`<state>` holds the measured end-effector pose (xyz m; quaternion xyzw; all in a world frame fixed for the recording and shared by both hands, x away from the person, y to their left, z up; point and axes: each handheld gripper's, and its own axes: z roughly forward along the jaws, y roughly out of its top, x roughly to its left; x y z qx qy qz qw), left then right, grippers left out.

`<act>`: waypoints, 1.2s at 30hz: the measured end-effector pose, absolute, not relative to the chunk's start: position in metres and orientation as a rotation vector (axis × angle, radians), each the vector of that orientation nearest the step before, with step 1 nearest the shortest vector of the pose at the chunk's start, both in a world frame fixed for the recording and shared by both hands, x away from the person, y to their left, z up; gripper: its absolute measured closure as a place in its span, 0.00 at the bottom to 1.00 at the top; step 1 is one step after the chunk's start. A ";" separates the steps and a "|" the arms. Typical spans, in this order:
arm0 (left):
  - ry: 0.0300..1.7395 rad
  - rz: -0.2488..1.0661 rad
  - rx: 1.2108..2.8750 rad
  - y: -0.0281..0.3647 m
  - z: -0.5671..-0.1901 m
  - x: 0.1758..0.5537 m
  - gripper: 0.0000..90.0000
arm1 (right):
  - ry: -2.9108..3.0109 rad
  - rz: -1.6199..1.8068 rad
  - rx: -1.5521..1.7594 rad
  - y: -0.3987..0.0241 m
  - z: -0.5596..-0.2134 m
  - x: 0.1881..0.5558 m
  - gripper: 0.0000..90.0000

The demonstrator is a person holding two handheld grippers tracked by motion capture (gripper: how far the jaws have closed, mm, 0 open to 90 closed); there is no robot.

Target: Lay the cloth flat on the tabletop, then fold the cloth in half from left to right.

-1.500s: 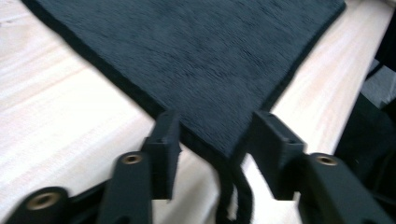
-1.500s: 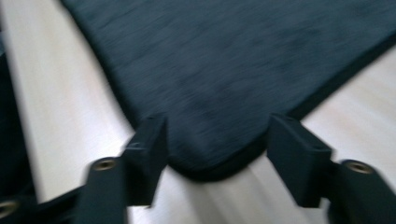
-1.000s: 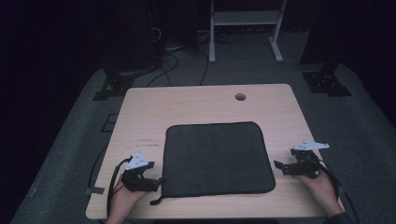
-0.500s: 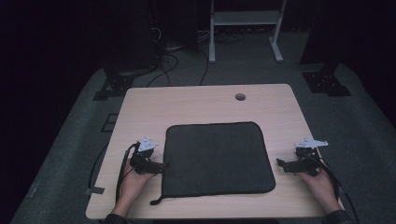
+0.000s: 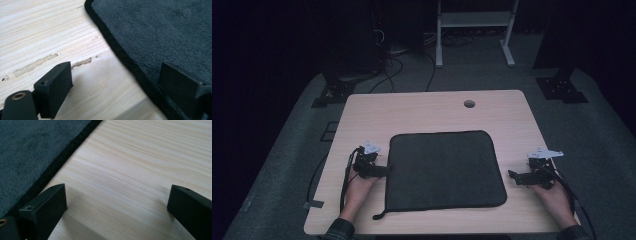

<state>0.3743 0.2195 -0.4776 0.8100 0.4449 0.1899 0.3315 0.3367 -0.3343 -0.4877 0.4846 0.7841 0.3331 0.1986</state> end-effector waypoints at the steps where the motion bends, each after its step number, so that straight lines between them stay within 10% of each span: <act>1: 1.165 0.497 2.115 0.220 -0.478 0.374 0.12 | 2.194 0.932 1.355 -0.334 -0.488 0.337 0.02; 20: 1.062 0.370 2.081 0.210 -0.475 0.364 0.95 | 2.203 0.935 1.347 -0.334 -0.488 0.336 0.02; 36: 1.102 0.356 2.087 0.229 -0.469 0.368 0.97 | 2.211 0.939 1.335 -0.334 -0.488 0.336 0.02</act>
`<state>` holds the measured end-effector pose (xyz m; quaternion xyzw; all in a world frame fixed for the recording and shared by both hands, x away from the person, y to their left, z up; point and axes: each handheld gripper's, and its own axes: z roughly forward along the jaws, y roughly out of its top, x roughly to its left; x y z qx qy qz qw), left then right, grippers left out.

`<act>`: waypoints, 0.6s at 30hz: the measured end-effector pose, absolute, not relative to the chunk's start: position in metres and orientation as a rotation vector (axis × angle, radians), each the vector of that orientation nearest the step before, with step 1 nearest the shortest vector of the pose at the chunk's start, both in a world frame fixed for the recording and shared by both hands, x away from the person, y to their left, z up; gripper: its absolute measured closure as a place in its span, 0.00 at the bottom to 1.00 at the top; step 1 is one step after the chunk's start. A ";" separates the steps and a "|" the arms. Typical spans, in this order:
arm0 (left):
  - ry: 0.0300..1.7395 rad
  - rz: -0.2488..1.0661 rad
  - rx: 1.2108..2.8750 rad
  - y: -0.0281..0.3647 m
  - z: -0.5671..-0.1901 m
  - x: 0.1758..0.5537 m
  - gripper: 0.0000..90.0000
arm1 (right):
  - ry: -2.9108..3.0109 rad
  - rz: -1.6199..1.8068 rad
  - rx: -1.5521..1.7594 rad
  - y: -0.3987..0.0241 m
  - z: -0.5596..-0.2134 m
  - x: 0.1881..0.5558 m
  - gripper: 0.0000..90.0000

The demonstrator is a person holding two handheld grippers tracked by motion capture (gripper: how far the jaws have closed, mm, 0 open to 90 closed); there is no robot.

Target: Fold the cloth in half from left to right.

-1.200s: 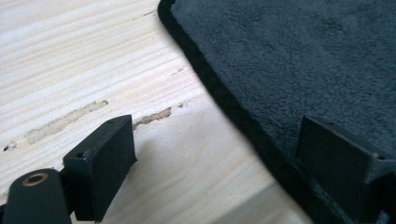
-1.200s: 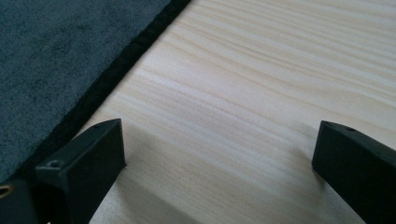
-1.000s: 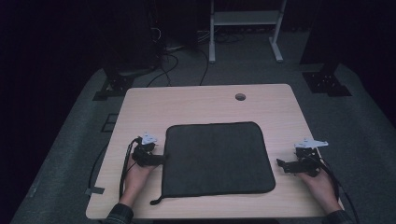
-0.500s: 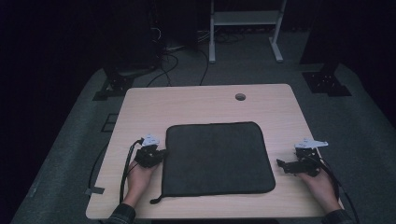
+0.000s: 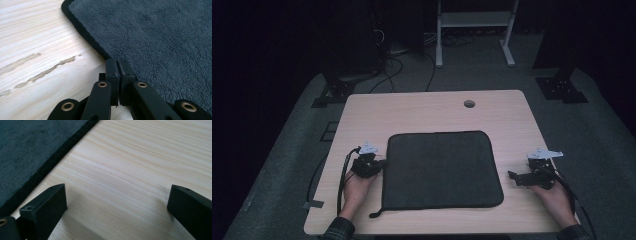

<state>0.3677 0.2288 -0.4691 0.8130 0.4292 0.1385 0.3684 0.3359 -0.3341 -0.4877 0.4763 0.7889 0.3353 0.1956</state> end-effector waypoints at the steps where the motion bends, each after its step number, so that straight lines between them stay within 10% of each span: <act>1: 1.104 0.353 2.087 0.231 -0.469 0.368 0.98 | 2.211 0.939 1.334 -0.334 -0.488 0.336 0.02; 18: 1.133 0.354 1.986 0.258 -0.455 0.365 0.97 | 2.211 0.940 1.333 -0.334 -0.488 0.336 0.02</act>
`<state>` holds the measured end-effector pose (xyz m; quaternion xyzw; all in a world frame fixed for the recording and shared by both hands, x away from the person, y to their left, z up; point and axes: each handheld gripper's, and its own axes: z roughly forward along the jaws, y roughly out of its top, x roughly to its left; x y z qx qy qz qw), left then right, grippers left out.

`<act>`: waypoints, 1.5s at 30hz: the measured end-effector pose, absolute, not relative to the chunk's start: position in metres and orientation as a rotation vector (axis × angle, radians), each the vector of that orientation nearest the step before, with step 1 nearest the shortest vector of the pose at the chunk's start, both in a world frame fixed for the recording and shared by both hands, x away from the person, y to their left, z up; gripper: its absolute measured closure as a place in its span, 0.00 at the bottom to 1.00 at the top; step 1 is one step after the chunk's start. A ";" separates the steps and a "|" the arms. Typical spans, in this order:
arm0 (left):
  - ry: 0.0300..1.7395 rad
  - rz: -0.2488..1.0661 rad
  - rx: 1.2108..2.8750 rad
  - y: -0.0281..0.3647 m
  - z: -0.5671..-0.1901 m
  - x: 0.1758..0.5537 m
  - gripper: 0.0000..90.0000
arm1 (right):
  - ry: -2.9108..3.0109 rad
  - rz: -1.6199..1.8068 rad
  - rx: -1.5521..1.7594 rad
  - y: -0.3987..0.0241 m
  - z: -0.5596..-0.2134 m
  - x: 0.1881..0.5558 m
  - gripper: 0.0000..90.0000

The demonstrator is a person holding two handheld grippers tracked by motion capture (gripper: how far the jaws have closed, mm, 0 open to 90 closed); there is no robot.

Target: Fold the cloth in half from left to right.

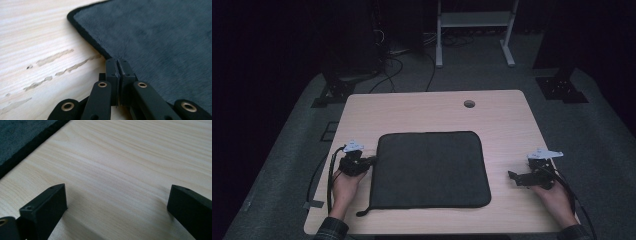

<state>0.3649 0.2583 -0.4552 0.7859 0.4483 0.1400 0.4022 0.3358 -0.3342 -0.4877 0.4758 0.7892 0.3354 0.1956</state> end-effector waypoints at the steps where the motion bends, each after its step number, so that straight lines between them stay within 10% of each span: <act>1: 1.128 0.351 1.981 0.258 -0.453 0.365 0.97 | 2.211 0.940 1.334 -0.334 -0.488 0.336 0.02; 45: 0.826 0.099 1.895 0.139 -0.427 0.393 0.97 | 2.211 0.939 1.333 -0.334 -0.488 0.336 0.02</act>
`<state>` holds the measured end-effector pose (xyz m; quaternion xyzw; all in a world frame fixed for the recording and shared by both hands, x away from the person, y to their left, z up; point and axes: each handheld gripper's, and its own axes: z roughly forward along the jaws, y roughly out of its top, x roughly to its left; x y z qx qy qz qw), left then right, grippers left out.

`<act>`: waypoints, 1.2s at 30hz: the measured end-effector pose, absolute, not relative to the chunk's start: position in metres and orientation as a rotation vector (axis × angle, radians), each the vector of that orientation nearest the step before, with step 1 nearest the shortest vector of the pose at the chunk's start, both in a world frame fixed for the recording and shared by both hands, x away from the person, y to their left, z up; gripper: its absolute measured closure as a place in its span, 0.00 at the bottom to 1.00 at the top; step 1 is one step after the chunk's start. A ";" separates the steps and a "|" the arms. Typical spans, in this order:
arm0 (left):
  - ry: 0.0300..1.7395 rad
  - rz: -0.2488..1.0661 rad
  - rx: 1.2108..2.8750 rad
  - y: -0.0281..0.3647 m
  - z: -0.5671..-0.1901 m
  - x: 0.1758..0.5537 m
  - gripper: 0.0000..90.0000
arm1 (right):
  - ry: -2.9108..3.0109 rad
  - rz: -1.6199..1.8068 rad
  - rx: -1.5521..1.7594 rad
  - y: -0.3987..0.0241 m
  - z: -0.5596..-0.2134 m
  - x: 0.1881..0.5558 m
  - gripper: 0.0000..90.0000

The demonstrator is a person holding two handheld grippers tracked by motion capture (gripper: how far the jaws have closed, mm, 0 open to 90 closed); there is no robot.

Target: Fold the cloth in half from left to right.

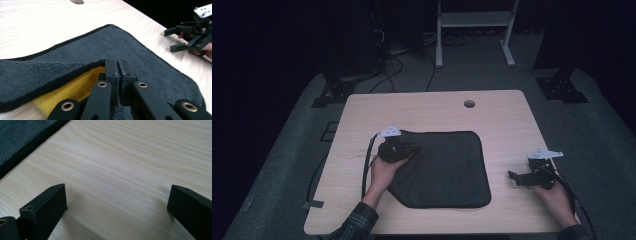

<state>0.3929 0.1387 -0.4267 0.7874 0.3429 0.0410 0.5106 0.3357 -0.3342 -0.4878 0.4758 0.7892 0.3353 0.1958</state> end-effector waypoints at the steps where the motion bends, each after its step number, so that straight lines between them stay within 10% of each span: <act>1: 0.823 0.093 1.892 0.135 -0.427 0.394 0.97 | 2.211 0.940 1.333 -0.334 -0.488 0.336 0.02; 36: 0.666 -0.088 1.977 0.018 -0.442 0.414 0.97 | 2.215 0.941 1.331 -0.334 -0.488 0.335 0.02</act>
